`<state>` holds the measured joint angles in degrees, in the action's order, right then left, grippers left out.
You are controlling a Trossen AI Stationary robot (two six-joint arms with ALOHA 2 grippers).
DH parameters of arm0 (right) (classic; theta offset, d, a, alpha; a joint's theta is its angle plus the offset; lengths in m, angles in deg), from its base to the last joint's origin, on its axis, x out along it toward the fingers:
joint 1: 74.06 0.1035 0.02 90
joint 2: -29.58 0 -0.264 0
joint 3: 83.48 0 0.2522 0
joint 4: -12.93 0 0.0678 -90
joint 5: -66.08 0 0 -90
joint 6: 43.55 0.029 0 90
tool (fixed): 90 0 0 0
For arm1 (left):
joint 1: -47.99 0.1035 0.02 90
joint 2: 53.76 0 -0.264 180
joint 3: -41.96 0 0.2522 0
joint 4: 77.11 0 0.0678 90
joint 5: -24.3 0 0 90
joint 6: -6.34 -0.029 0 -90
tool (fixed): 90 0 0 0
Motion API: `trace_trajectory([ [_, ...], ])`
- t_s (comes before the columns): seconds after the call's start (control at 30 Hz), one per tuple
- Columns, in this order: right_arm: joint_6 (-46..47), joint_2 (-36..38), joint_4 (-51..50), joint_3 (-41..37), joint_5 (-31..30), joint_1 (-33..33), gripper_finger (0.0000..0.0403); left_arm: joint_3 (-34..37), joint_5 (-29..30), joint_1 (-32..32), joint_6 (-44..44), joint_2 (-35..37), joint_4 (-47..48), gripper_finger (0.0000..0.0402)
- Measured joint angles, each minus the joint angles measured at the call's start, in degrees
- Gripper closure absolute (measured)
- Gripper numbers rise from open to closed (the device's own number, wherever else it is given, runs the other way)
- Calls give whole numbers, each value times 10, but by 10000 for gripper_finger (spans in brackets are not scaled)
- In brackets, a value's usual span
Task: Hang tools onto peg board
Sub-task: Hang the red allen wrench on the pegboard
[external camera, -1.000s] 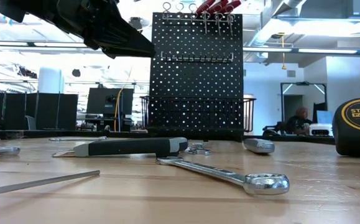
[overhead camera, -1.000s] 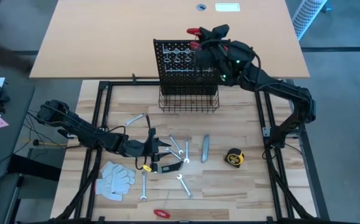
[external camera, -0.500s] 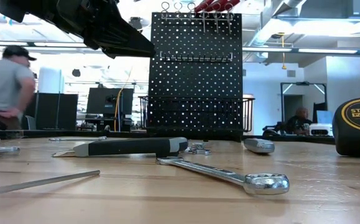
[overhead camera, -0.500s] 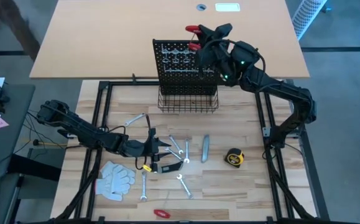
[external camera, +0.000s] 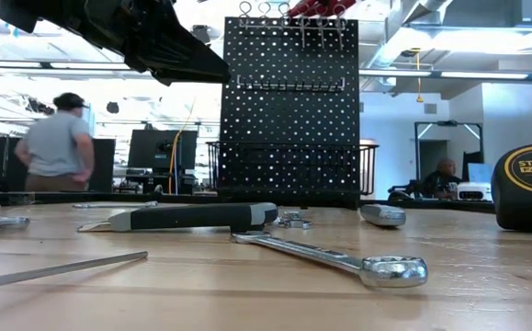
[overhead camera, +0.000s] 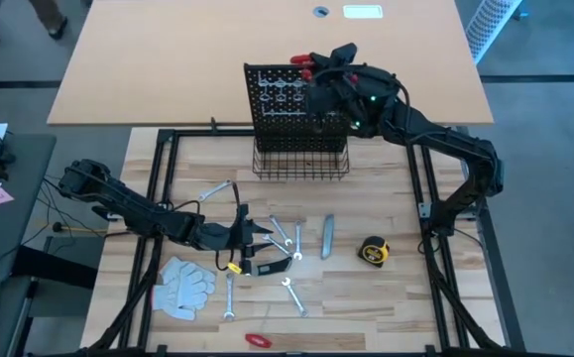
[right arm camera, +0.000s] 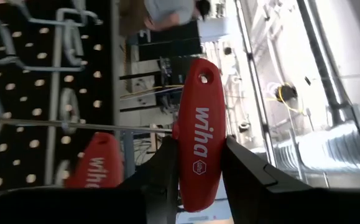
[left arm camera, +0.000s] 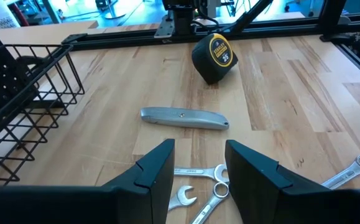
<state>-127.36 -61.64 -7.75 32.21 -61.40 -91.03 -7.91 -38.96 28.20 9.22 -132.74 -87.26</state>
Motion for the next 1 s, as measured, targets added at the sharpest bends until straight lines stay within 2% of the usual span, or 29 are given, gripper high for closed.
trace_trajectory([
  [0.2,28,0,-17,0,18,0,275,0,0,0,0,0,0,263],
  [0.53,26,0,-18,0,26,4,261,0,0,0,0,0,0,263],
  [0.83,31,0,-18,0,31,5,206,0,0,0,0,0,0,263],
  [1.0,35,0,-17,0,31,9,190,0,0,0,0,0,0,263],
])
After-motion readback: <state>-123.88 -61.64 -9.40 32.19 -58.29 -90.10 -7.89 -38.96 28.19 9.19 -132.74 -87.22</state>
